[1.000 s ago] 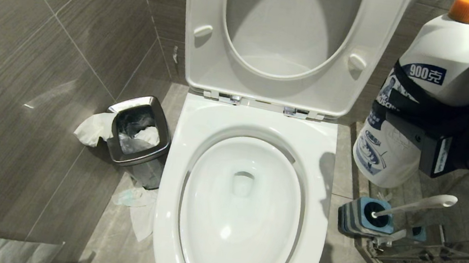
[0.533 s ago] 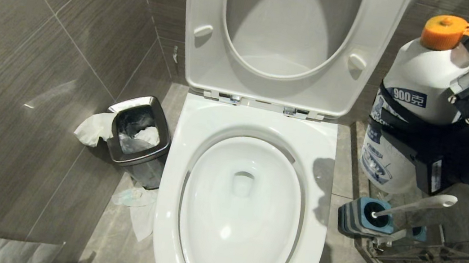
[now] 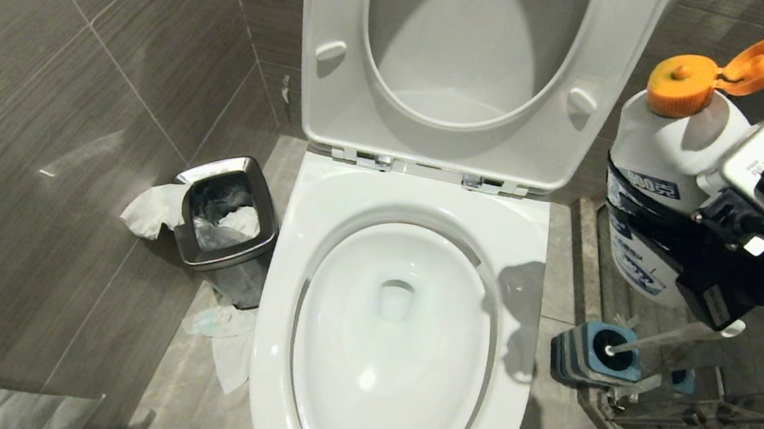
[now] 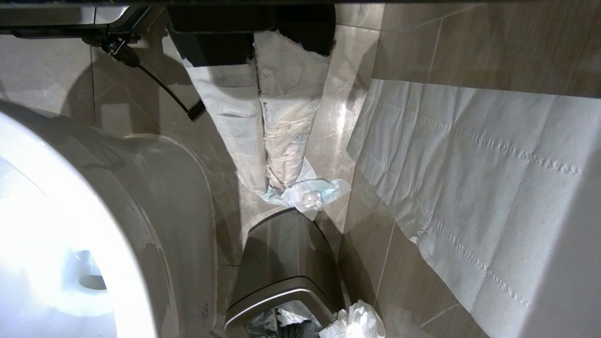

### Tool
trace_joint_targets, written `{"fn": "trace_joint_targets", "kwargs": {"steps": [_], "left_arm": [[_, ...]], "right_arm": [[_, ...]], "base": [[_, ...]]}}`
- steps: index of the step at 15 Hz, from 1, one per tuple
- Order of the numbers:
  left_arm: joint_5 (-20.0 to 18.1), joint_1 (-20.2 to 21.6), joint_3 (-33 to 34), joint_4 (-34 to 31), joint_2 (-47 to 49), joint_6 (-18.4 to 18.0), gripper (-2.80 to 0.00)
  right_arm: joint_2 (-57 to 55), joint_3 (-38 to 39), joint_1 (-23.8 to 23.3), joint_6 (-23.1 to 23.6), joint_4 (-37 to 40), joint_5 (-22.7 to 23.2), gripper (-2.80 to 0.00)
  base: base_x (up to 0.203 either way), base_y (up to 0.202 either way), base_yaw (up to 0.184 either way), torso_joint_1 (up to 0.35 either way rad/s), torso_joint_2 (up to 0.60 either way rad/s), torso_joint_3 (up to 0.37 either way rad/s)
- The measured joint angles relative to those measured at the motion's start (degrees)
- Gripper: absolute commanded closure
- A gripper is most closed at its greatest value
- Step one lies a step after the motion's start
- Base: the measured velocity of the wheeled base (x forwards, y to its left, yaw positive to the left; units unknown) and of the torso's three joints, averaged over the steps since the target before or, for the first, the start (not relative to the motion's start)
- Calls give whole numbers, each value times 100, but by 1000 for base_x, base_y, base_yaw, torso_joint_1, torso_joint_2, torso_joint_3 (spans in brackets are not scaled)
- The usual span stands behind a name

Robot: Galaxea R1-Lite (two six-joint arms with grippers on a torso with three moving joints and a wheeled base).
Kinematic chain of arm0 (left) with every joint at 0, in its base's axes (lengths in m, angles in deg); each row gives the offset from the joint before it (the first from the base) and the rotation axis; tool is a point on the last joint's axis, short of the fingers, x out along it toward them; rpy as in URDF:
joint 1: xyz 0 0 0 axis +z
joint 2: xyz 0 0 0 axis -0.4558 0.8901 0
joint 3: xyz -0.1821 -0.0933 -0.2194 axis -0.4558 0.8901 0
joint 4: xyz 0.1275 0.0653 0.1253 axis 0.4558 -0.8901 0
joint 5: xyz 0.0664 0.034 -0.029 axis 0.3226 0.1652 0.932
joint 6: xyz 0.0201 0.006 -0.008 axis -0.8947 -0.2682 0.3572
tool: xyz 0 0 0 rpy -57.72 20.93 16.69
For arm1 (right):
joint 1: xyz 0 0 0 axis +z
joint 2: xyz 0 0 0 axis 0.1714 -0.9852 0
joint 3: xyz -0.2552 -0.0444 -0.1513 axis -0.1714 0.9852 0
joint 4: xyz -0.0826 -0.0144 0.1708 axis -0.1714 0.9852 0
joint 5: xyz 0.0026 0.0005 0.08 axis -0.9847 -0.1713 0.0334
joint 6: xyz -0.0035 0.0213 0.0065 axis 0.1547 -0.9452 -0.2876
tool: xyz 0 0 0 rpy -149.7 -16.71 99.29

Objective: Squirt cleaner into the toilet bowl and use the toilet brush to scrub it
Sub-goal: Pour in the cleaning agent

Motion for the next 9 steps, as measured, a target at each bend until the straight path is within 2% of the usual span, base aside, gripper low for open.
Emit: {"fn": "trace_joint_targets", "kwargs": {"steps": [9], "left_arm": [[0,0,0,0,0,2,0]], "right_arm": [[-91,-131,-7,1654,-19,-242,0]], "base": [[0,0,0,0,0,0]]}}
